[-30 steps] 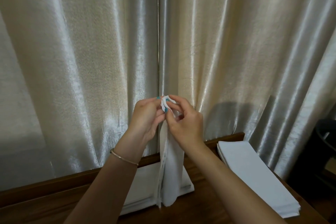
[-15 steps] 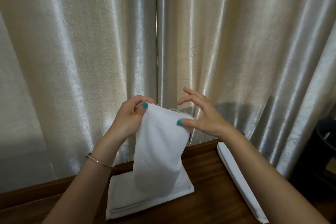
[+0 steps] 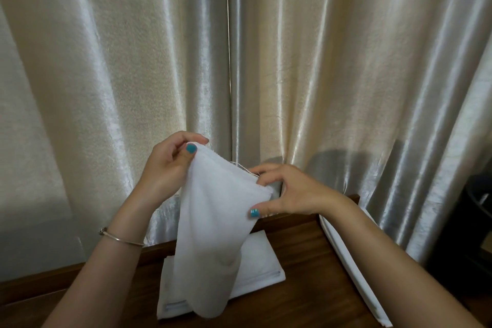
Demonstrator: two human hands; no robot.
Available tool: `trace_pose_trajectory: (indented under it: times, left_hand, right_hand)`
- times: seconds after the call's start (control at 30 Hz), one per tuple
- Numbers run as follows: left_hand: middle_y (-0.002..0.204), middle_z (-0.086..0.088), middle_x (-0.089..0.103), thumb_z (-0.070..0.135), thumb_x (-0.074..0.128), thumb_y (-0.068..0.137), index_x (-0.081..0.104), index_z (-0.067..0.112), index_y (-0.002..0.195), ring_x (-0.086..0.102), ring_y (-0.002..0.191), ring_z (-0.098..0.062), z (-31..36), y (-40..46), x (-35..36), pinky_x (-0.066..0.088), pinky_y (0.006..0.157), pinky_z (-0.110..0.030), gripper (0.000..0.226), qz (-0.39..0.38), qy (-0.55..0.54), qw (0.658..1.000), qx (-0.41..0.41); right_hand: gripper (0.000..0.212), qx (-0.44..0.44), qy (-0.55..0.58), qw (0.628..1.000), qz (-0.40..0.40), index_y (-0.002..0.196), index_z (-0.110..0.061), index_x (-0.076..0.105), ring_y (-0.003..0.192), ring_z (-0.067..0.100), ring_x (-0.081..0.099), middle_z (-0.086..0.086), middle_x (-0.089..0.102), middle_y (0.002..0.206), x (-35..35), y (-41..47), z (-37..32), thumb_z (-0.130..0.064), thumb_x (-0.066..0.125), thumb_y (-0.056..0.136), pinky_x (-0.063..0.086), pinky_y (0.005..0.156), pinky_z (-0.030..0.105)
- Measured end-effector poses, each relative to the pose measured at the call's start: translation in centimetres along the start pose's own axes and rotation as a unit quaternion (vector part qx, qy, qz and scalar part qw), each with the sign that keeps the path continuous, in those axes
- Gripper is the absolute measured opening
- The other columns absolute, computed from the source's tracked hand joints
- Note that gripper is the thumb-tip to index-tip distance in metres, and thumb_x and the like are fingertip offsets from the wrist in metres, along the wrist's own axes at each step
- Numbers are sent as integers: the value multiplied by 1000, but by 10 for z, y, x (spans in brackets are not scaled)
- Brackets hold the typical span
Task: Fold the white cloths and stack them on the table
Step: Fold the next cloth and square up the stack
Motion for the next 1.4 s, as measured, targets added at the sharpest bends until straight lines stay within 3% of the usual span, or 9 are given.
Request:
trace_pose_trajectory:
  times: [0.2, 0.47, 0.6, 0.7, 0.8, 0.93, 1.07, 1.2, 1.4]
  left_hand:
    - [91, 6, 69, 15, 49, 96, 65, 29, 92, 63, 81, -15, -24, -13, -9, 51, 73, -33, 21, 48, 54, 997, -23]
    - [83, 11, 61, 8, 40, 98, 56, 25, 102, 53, 66, 7, -3, -27, 11, 40, 58, -6, 23, 142, 59, 987, 36]
    - [74, 8, 57, 7, 40, 97, 55, 28, 107, 51, 63, 1, 4, -19, 26, 38, 56, -10, 27, 63, 86, 992, 69]
    - [74, 16, 53, 8, 41, 96, 54, 24, 114, 52, 67, 3, 7, -19, 38, 38, 60, -9, 27, -14, 126, 989, 74]
    - [86, 12, 54, 14, 41, 98, 49, 24, 115, 52, 76, 0, 7, -19, 32, 38, 65, -8, 22, -5, 118, 990, 73]
    - [115, 1, 40, 33, 49, 95, 31, 36, 112, 55, 92, -6, -6, -28, 16, 48, 79, -21, 24, -5, -14, 999, 33]
    - [115, 15, 45, 17, 69, 83, 24, 28, 119, 65, 84, 2, -25, -46, 19, 53, 67, -19, 59, -59, -93, 993, -38]
    - [92, 15, 71, 20, 74, 80, 61, 27, 102, 68, 83, 1, -50, -60, 21, 53, 67, -15, 26, -89, -46, 989, -110]
    - [78, 26, 70, 30, 76, 77, 61, 39, 87, 65, 77, 11, -77, -73, 25, 49, 63, -8, 20, -211, 14, 961, -180]
  right_hand:
    - [24, -2, 162, 971, 177, 87, -9, 65, 75, 38, 66, 31, 66, 86, -32, 8, -2, -6, 82, 70, 53, 81, 56]
    - [35, -25, 128, 970, 204, 105, -30, 68, 71, 20, 47, 7, 53, 79, -48, 17, -6, -3, 70, 82, 45, 78, 32]
    - [43, 32, 26, 997, 71, 120, -30, 61, 84, 8, 54, -11, 59, 99, -34, 19, -20, -37, 73, 80, 45, 81, 25]
    - [44, 41, -67, 997, 13, 103, -27, 64, 84, 9, 61, -12, 65, 93, -4, 33, -34, -54, 76, 70, 51, 77, 33]
    - [28, 30, -64, 996, 55, 85, -14, 67, 71, 15, 61, -3, 64, 74, 7, 48, -38, -40, 75, 76, 51, 71, 40]
    - [17, -15, -133, 985, 104, 72, -28, 59, 65, 10, 52, -9, 56, 64, 6, 56, -51, -38, 68, 82, 43, 63, 35]
    - [20, -53, -177, 980, 78, 68, -33, 54, 66, 7, 51, -10, 57, 65, -3, 62, -66, -37, 65, 83, 41, 65, 35]
    - [19, -63, -140, 983, 102, 82, -29, 62, 70, 10, 56, -10, 61, 67, -21, 72, -66, -45, 66, 74, 48, 73, 39]
    - [27, -37, -107, 984, 140, 77, -37, 62, 60, 9, 52, -16, 57, 58, -46, 81, -54, -58, 57, 60, 46, 66, 36]
Point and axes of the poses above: each hand's wrist, its own y-axis towards the middle knuckle, its own x-axis out of the palm, z = x × y, the point moved 3 cm from there along y, towards the middle knuckle
